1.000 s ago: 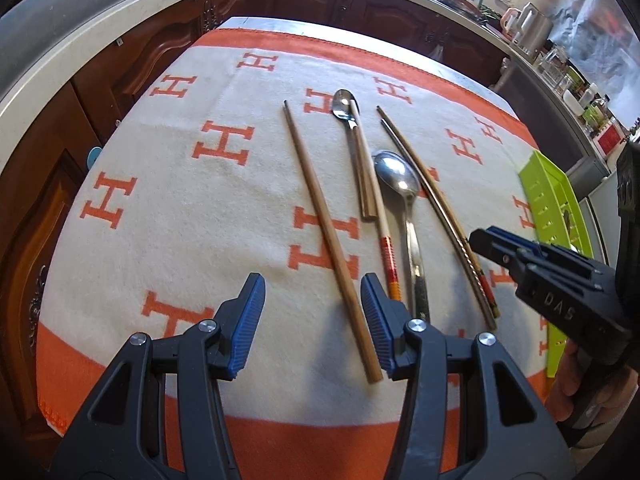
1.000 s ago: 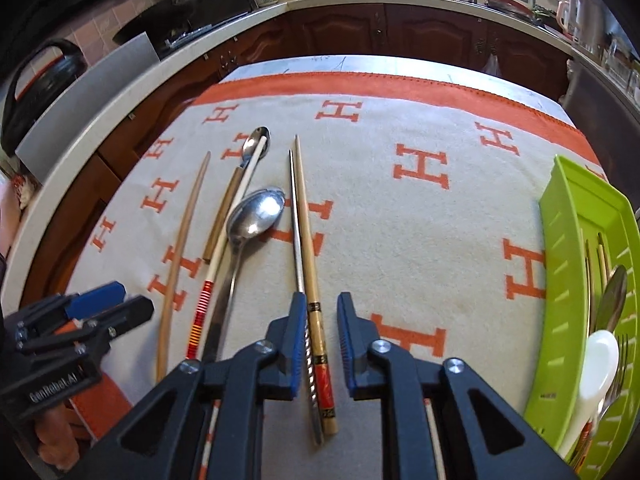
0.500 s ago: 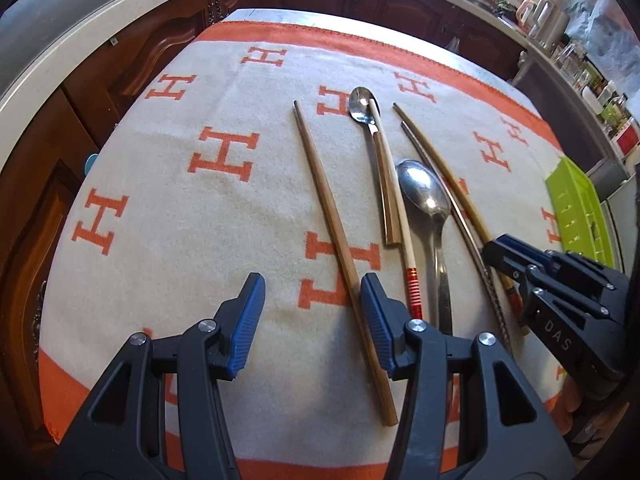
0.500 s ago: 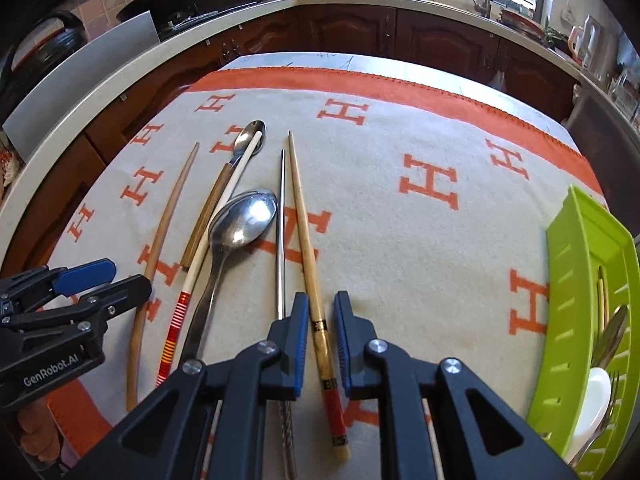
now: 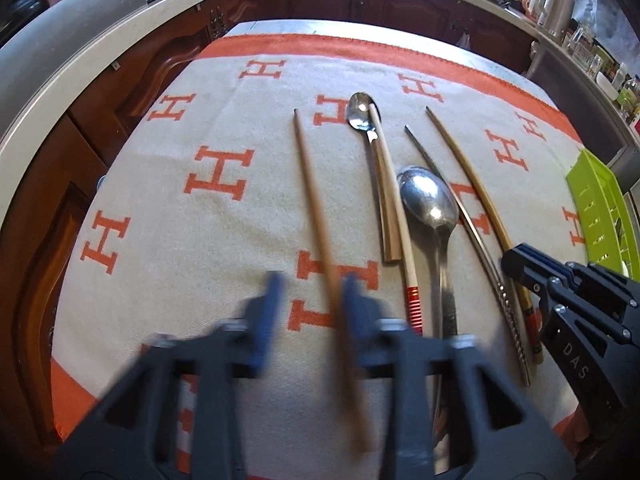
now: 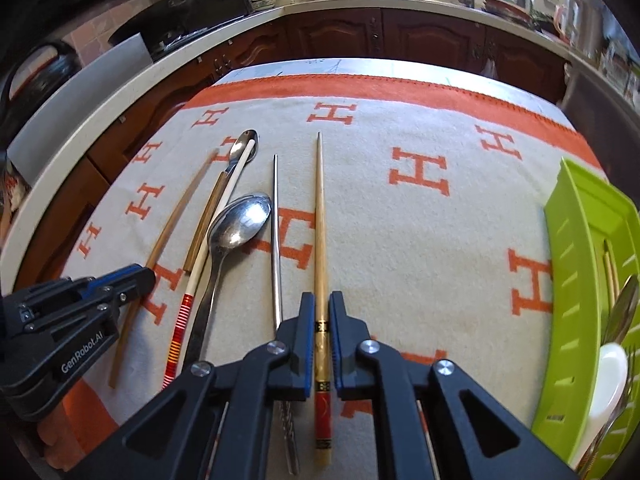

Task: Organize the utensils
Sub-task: 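Grasp a plain wooden chopstick with the left tool while the right tool grasps a red-banded wooden chopstick, then carry both chopsticks into the green tray and open both tools, then move both open tools back over the remaining utensils, then grasp a red-banded chopstick with the left tool while the right tool grasps a metal chopstick, then carry both chopsticks into the green tray and open both tools, then move both open tools back over the last two spoons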

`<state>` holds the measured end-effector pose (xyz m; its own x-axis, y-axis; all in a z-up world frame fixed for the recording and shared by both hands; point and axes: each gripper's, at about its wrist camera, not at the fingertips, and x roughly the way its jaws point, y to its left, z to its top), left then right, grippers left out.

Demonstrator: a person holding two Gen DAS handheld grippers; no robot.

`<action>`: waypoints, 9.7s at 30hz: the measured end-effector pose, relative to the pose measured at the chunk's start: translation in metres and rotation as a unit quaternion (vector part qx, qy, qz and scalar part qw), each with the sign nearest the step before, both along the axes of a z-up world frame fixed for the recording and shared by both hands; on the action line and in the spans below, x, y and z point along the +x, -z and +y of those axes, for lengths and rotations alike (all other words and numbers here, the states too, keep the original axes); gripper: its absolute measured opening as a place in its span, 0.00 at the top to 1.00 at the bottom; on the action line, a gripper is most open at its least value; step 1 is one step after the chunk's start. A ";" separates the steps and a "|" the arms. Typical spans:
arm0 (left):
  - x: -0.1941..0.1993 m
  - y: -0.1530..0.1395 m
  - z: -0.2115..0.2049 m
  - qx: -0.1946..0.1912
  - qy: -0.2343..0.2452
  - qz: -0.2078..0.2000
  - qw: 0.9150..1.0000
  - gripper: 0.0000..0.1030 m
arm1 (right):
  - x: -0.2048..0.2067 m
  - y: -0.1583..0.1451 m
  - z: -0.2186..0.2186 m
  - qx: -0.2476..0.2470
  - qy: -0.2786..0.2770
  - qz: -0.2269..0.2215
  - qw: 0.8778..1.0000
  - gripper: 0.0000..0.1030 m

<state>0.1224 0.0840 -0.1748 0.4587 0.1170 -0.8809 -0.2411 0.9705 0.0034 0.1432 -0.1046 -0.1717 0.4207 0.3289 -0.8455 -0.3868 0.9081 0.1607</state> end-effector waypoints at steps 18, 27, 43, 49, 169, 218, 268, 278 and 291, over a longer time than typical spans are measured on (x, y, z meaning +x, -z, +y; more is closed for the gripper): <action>-0.032 -0.031 -0.011 -0.044 0.006 -0.029 0.999 0.96 | -0.033 -0.017 -0.041 0.065 0.046 0.018 0.997 0.94; -0.054 -0.069 -0.043 -0.047 0.045 -0.054 0.996 0.96 | -0.063 -0.064 -0.066 0.100 0.055 -0.027 0.993 0.94; -0.055 -0.131 -0.165 -0.087 0.167 -0.073 0.979 0.96 | -0.095 -0.106 -0.164 0.129 0.149 -0.079 0.977 0.94; -0.044 -0.131 -0.216 -0.107 0.201 -0.054 0.972 0.96 | -0.096 -0.095 -0.201 0.125 0.196 -0.066 0.970 0.94; -0.002 -0.002 -0.015 -0.108 0.016 0.019 0.994 0.70 | -0.013 -0.001 0.006 -0.008 -0.016 -0.003 1.000 0.95; -0.052 -0.115 -0.145 -0.059 0.147 -0.108 0.981 0.97 | -0.091 -0.107 -0.161 0.107 0.173 -0.119 0.972 0.95; -0.045 -0.068 -0.198 -0.079 0.171 0.027 0.982 0.94 | -0.100 -0.071 -0.219 0.148 0.244 -0.038 0.958 0.85; -0.057 -0.075 -0.124 -0.064 0.101 0.001 0.993 0.94 | -0.100 -0.075 -0.173 0.139 0.201 -0.029 0.969 0.85; -0.065 -0.062 -0.048 -0.062 0.035 -0.004 0.997 0.94 | -0.089 -0.068 -0.100 0.109 0.124 -0.008 0.986 0.85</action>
